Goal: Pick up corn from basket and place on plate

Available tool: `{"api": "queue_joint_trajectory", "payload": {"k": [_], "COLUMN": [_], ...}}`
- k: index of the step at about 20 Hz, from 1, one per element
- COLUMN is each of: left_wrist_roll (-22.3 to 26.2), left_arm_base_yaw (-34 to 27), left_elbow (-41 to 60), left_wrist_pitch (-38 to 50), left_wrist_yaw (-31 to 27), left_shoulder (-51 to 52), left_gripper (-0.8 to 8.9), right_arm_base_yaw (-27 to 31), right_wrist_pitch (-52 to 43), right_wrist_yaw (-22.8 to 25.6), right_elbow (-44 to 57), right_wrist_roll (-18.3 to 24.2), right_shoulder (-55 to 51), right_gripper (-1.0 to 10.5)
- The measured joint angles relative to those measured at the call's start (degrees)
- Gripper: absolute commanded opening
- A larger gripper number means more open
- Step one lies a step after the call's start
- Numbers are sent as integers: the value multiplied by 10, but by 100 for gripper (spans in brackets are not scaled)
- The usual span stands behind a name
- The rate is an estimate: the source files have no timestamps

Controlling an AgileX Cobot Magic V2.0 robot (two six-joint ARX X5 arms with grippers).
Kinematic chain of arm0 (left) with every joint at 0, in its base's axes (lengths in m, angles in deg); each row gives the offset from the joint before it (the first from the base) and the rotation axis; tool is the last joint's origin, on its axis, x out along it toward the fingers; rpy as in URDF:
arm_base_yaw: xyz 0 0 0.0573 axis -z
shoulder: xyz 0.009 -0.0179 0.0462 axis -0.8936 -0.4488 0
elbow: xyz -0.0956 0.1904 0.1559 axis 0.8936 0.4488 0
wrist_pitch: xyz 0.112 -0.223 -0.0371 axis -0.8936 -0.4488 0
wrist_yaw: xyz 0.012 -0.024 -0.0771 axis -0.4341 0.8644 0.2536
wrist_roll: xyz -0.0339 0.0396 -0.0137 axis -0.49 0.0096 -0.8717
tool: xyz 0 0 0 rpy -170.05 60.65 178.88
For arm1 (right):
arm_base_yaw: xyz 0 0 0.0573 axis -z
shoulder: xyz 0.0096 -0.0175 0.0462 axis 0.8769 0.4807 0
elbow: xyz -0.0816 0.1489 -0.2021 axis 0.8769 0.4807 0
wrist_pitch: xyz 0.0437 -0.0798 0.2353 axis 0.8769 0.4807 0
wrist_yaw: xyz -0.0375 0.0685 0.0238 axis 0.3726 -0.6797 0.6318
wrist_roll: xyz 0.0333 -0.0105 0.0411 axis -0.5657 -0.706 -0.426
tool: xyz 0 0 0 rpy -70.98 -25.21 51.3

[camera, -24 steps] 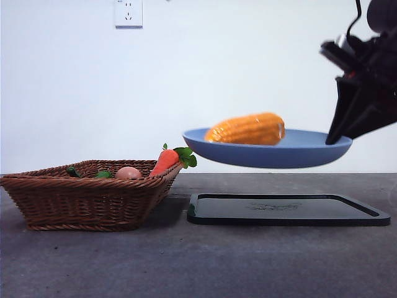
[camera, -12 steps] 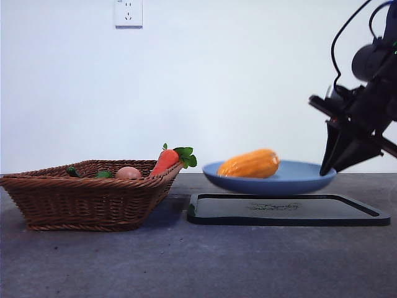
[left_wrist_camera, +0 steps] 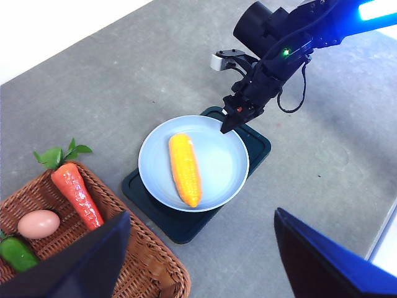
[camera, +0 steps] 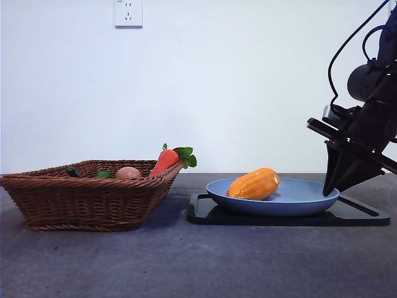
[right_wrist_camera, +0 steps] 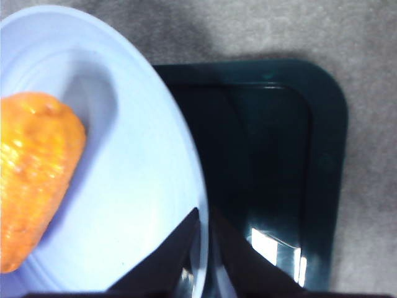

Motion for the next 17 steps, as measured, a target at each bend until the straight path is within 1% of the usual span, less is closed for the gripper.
{"api": "queue_joint_trajectory", "payload": {"k": [1,4,8,11,14,17], "left_wrist_roll": [-1,-2,-2,-2,-3,-3], "left_arm_base_yaw": [0,0,0,0,0,0], "left_elbow": [0,0,0,0,0,0], "left_wrist_pitch": [0,0,-2,-14,-22,-34], "left_wrist_yaw": [0,0,0,0,0,0], "left_shoulder": [0,0,0,0,0,0], "left_gripper": [378,379,378,378,378,378], "right_arm_base_yaw": [0,0,0,9,10,7], "right_wrist_pitch": [0,7,18,50,100,144], "right_wrist_yaw": [0,-3,-3,-3,-3,-4], "right_elbow": [0,0,0,0,0,0], "right_wrist_roll": [0,2,2,5,22,42], "right_shoulder": [0,0,-2,-25,-85,-175], "right_gripper": [42,217,226,226,226,226]}}
